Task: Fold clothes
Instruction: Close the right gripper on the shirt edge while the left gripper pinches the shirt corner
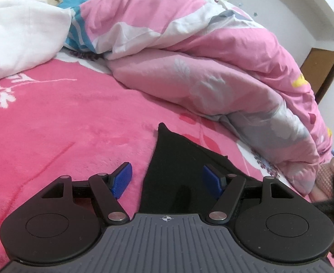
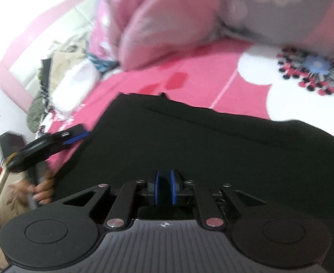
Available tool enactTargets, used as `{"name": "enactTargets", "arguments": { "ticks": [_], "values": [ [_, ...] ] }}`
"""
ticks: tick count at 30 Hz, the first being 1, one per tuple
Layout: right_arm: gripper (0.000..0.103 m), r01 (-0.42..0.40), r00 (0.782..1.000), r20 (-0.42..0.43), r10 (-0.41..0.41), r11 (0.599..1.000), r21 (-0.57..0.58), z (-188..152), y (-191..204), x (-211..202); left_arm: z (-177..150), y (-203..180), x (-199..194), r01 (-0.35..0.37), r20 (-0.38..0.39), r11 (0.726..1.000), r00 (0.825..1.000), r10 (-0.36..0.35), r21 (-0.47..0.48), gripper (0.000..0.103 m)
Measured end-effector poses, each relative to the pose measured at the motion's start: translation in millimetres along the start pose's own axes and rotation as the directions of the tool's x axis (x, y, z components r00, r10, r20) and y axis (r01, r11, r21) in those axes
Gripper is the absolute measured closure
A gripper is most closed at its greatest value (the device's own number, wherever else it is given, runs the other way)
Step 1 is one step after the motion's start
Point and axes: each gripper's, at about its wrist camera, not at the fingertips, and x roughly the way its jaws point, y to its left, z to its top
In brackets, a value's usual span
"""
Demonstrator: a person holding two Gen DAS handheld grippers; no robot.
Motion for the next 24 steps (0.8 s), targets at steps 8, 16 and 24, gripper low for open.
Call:
{"name": "enactTargets", "arguments": {
  "ticks": [8, 16, 24],
  "values": [
    [0.092, -0.069, 0.975, 0.221, 0.025, 0.979, 0.193, 39, -41, 4, 2, 6, -7, -0.02, 0.038, 0.999, 0.999, 0.022, -0.048, 0.034],
    [0.081, -0.317, 0.93, -0.245, 0.275, 0.936, -0.155, -15, 38, 26, 8, 14, -13, -0.044, 0.053, 0.994, 0.997, 0.049, -0.102, 0.034],
    [0.084, -0.116, 0.993, 0.003, 0.116, 0.992, -0.04, 30, 21, 66, 7, 15, -13, -0.057, 0.055, 0.994, 0.997, 0.062, -0.094, 0.034]
  ]
}}
